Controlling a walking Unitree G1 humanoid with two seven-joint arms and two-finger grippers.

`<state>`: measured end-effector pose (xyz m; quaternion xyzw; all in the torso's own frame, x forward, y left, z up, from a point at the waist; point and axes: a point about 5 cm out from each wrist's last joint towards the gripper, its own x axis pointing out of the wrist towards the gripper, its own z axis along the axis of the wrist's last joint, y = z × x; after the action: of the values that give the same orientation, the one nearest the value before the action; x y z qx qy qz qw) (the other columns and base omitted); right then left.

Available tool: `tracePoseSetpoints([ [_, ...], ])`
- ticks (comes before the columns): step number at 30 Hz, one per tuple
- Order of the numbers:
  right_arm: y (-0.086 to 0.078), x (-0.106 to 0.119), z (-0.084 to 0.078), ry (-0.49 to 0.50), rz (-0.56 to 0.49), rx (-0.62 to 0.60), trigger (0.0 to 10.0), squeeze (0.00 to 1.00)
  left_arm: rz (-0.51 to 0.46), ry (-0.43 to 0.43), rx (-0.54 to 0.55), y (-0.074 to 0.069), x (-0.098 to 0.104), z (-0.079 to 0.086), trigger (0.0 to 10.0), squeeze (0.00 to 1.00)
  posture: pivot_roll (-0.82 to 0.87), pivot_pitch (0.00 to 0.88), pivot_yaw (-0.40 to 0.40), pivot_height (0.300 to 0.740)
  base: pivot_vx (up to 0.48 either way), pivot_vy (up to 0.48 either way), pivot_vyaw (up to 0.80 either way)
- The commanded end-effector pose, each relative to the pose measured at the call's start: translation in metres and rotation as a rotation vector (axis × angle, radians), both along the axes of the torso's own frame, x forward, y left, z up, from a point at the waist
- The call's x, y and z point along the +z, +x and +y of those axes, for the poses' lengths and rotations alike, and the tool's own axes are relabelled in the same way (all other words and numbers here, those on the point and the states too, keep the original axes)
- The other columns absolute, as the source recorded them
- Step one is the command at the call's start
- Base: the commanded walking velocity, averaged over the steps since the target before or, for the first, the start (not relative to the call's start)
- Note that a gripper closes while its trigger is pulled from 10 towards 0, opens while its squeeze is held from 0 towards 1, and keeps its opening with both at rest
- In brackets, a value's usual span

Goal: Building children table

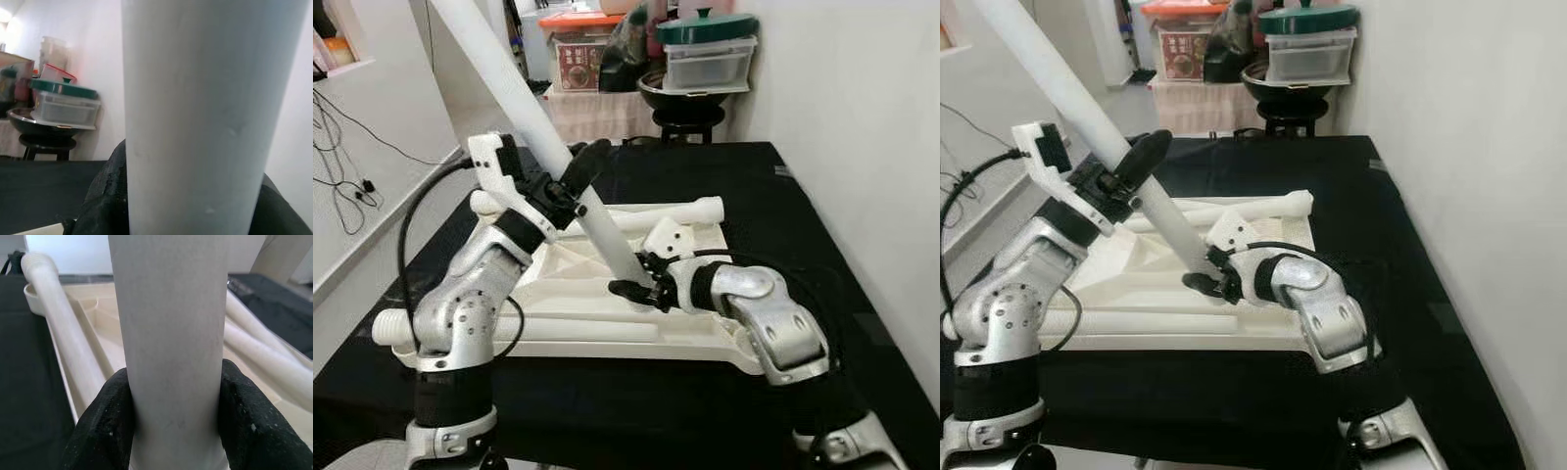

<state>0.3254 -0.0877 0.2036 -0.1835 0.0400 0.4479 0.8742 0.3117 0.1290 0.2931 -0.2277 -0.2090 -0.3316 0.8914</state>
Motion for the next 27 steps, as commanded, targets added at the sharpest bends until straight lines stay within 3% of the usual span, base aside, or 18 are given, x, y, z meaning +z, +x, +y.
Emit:
tracePoseSetpoints([
  [1,0.006,0.011,0.001,0.066,-0.073,-0.032,10.0,0.0,-0.036,0.014,-0.153,-0.007,0.004,-0.016,0.0,0.0,-0.13,0.0,0.065,0.74,0.0,0.0,0.0],
  [2,0.006,0.011,0.001,0.066,-0.073,-0.032,10.0,0.0,-0.036,0.014,-0.153,-0.007,0.004,-0.016,0.0,0.0,-0.13,0.0,0.065,0.74,0.0,0.0,0.0],
  [3,0.007,0.009,0.001,0.088,-0.056,-0.028,10.0,1.0,-0.048,0.037,-0.176,-0.008,0.004,-0.018,0.0,0.0,-0.13,0.0,0.063,0.74,0.0,0.0,0.0],
  [7,0.005,0.008,0.002,0.131,-0.016,0.017,10.0,1.0,-0.08,0.108,-0.241,-0.01,0.004,-0.02,0.0,0.0,-0.13,0.0,0.063,0.74,0.0,0.0,0.0],
  [10,-0.004,0.004,0.007,0.115,0.009,0.12,10.0,1.0,-0.134,0.245,-0.348,-0.011,0.007,-0.02,0.0,0.0,-0.12,0.0,0.066,0.74,0.0,0.0,0.0],
  [13,-0.006,0.004,0.007,0.109,0.012,0.139,10.0,1.0,-0.143,0.277,-0.376,-0.011,0.008,-0.02,0.0,0.0,-0.12,0.0,0.066,0.74,0.0,0.0,0.0],
  [14,-0.01,0.005,0.011,0.111,0.008,0.194,10.0,1.0,-0.177,0.387,-0.463,-0.01,0.012,-0.021,0.0,0.0,-0.12,0.0,0.069,0.74,0.0,0.0,0.0],
  [16,-0.01,0.006,0.013,0.114,0.007,0.21,10.0,1.0,-0.187,0.422,-0.489,-0.01,0.013,-0.021,0.0,0.0,-0.12,0.0,0.069,0.74,0.0,0.0,0.0],
  [17,-0.01,0.006,0.015,0.113,0.003,0.224,10.0,0.32,-0.195,0.451,-0.519,-0.009,0.014,-0.022,0.0,0.0,-0.12,0.0,0.075,0.74,0.0,0.0,0.0],
  [18,-0.01,0.007,0.017,0.111,0.007,0.236,10.0,0.0,-0.202,0.468,-0.544,-0.009,0.015,-0.024,0.0,0.0,-0.12,0.0,0.075,0.74,0.0,0.0,0.0],
  [22,-0.01,0.007,0.022,0.112,0.021,0.262,10.0,0.0,-0.217,0.49,-0.602,-0.009,0.015,-0.03,0.0,0.0,-0.13,0.0,0.073,0.74,0.0,0.0,0.0],
  [27,-0.011,0.009,0.032,0.187,0.05,0.304,10.0,0.0,-0.25,0.491,-0.682,-0.011,0.017,-0.038,0.0,0.0,-0.14,0.0,0.069,0.74,0.0,0.0,0.0],
])
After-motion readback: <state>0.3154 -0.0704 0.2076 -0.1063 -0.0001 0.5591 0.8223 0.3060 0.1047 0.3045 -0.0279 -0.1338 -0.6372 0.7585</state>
